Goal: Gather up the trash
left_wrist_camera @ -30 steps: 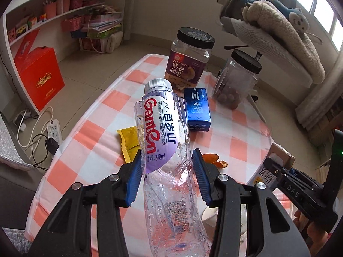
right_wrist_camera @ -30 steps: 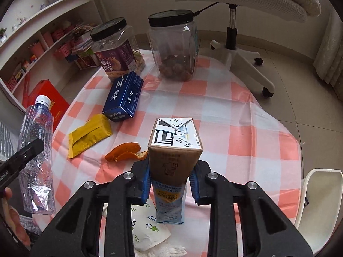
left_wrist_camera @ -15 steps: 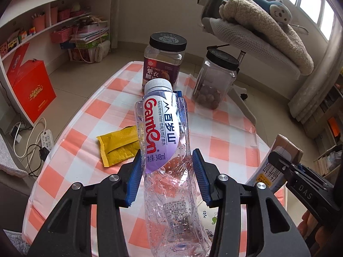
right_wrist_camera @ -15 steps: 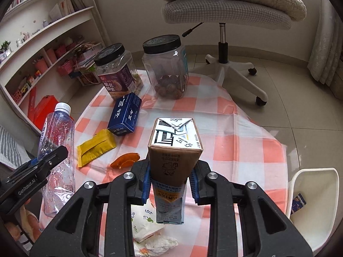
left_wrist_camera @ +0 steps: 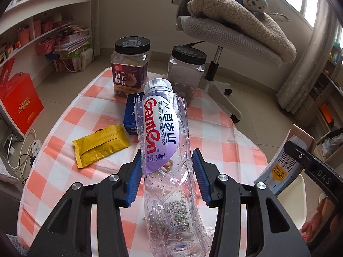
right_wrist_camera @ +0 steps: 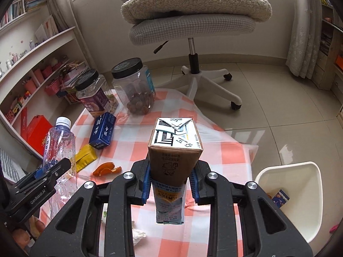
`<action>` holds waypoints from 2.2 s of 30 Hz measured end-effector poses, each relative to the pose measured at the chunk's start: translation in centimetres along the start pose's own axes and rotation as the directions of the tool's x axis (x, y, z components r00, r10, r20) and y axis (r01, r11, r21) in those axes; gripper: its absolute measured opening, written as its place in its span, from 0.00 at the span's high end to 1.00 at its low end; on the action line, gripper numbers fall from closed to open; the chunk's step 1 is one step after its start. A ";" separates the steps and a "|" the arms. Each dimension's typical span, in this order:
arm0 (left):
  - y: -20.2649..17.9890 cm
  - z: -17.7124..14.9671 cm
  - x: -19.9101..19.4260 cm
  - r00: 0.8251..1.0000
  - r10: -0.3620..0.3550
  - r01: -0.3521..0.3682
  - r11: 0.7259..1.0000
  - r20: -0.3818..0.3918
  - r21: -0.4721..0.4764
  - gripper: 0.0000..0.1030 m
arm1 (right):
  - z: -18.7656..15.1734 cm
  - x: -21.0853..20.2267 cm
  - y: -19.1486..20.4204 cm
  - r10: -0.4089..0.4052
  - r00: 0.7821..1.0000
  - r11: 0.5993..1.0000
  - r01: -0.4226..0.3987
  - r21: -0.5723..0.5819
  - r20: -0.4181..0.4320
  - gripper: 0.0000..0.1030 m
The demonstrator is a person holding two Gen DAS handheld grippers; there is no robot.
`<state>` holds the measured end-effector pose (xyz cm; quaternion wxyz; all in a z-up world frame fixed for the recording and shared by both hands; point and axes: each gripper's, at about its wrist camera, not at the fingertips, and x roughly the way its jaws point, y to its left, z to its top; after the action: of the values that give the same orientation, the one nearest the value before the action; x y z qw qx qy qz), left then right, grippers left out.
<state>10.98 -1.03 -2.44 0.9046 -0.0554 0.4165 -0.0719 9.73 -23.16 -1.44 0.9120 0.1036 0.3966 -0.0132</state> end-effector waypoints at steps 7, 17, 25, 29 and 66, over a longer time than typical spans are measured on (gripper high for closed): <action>-3.1 -0.4 -0.1 0.999 -0.031 0.031 0.998 0.006 0.051 0.56 | 0.0 -2.9 -5.0 -0.113 0.992 0.993 0.110 0.048 0.055 0.73; -9.2 -1.4 -0.7 0.994 -0.113 0.111 0.984 0.007 0.140 0.56 | -0.7 -6.9 -12.7 -0.248 0.964 0.959 0.230 0.166 0.099 0.73; -16.0 -2.2 -2.8 0.968 -0.251 0.244 0.947 0.007 0.208 0.56 | -1.8 -9.8 -17.8 -0.334 0.936 0.919 0.298 0.257 0.112 0.65; -19.9 -3.1 -3.0 0.949 -0.314 0.311 0.920 -0.027 0.239 0.56 | -2.1 -11.4 -20.2 -0.380 0.916 0.890 0.323 0.323 0.131 0.49; -21.4 -1.7 -0.9 0.981 -0.100 0.051 0.959 0.164 0.280 0.10 | -3.0 -11.5 -16.3 -0.643 0.728 0.764 0.588 0.266 0.238 0.07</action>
<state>7.34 -21.97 0.59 0.9334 0.0486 0.3184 -0.1585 -2.03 -39.23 2.04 0.8939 0.0405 0.2549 -0.3665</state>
